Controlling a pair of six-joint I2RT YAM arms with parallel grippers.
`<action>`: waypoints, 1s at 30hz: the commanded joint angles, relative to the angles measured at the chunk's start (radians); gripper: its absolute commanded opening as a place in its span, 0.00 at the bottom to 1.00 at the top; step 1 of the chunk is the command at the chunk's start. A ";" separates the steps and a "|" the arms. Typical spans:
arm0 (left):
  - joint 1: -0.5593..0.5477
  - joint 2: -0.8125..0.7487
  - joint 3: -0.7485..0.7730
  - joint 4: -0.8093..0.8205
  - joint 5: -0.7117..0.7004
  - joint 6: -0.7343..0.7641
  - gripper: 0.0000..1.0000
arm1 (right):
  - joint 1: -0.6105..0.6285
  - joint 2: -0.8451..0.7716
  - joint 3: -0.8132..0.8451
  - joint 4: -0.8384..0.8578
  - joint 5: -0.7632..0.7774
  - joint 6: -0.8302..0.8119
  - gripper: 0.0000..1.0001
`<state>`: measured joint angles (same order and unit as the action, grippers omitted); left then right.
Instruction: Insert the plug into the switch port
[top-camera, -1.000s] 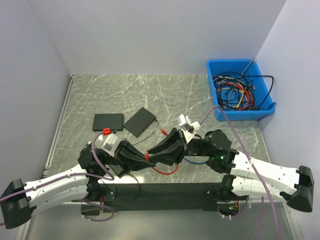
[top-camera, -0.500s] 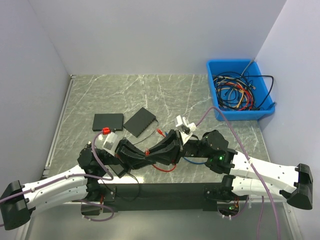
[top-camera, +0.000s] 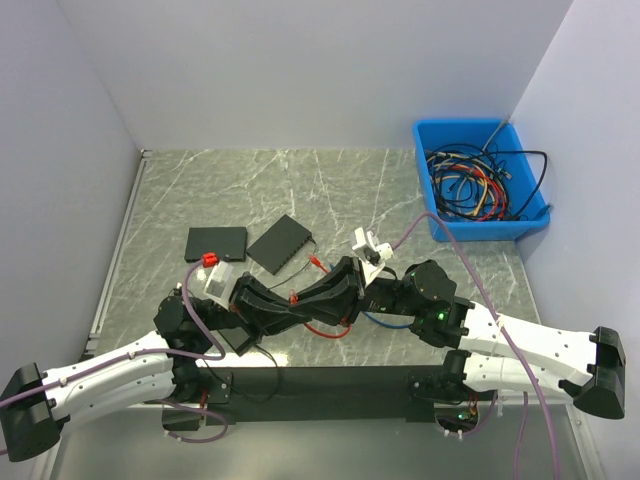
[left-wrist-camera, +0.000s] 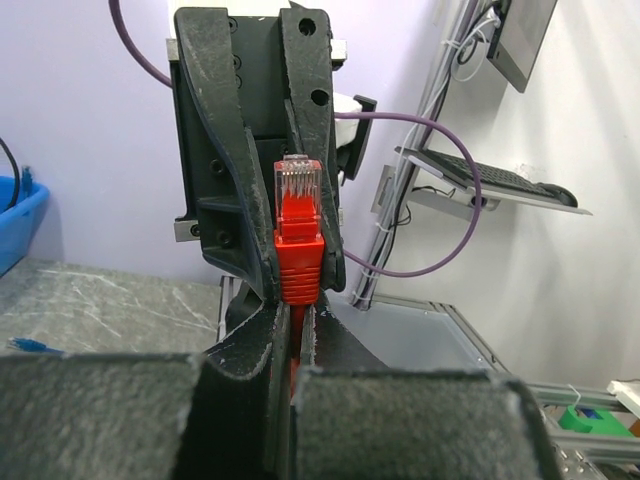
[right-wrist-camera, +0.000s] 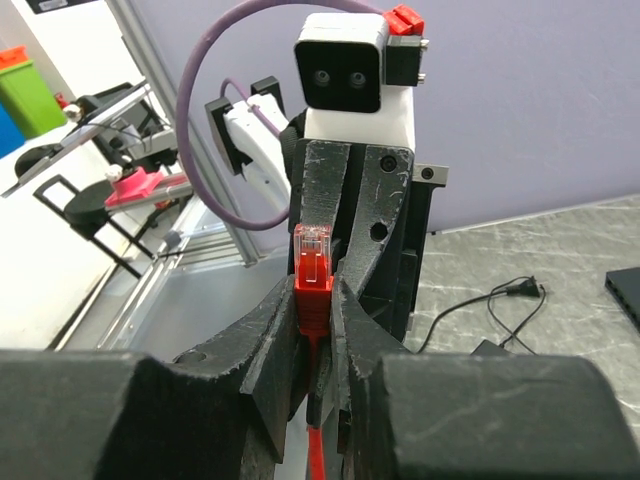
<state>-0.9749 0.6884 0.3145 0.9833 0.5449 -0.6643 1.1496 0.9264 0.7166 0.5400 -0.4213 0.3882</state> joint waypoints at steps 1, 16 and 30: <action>-0.001 -0.016 0.011 0.025 -0.040 0.028 0.01 | 0.012 -0.011 0.014 0.052 0.044 0.001 0.21; -0.001 -0.024 0.003 0.038 -0.053 0.023 0.01 | 0.010 -0.024 -0.005 0.067 0.056 0.005 0.29; -0.001 0.011 0.006 0.049 -0.057 0.019 0.01 | 0.013 -0.003 -0.002 0.104 0.059 0.018 0.00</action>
<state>-0.9749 0.6842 0.3145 0.9981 0.4992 -0.6495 1.1542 0.9241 0.7113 0.5659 -0.3767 0.3969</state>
